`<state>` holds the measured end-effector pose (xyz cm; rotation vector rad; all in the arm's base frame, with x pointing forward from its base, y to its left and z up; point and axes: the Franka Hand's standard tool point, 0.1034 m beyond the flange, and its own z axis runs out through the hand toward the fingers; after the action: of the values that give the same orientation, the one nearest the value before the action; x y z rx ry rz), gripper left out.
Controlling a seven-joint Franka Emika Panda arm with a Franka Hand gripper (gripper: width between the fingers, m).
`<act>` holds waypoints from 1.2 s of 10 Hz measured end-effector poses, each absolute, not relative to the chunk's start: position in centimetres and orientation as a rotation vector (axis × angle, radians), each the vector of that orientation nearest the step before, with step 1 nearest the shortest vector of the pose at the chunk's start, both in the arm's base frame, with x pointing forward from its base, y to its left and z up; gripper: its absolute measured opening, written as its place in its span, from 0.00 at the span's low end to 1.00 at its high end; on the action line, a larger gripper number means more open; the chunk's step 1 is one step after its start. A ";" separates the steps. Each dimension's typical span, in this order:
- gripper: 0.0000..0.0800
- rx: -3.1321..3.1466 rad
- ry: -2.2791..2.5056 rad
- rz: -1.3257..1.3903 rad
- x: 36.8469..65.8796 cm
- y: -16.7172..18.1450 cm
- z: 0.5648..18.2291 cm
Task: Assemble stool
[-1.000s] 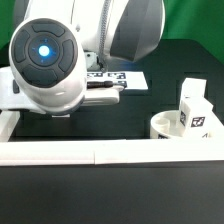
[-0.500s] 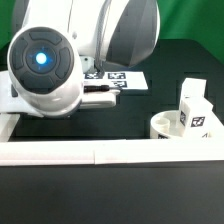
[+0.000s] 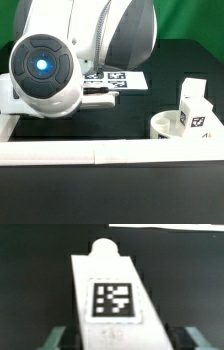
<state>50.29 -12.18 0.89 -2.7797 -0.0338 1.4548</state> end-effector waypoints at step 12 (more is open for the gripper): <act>0.41 -2.871 0.017 1.276 54.9 -8.8 7.9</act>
Offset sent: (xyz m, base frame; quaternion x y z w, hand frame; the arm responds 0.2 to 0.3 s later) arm 0.0000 0.0000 0.0000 0.0000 0.0000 0.0000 1.0000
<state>54.88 -8.76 7.89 -2.8711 0.0175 1.2757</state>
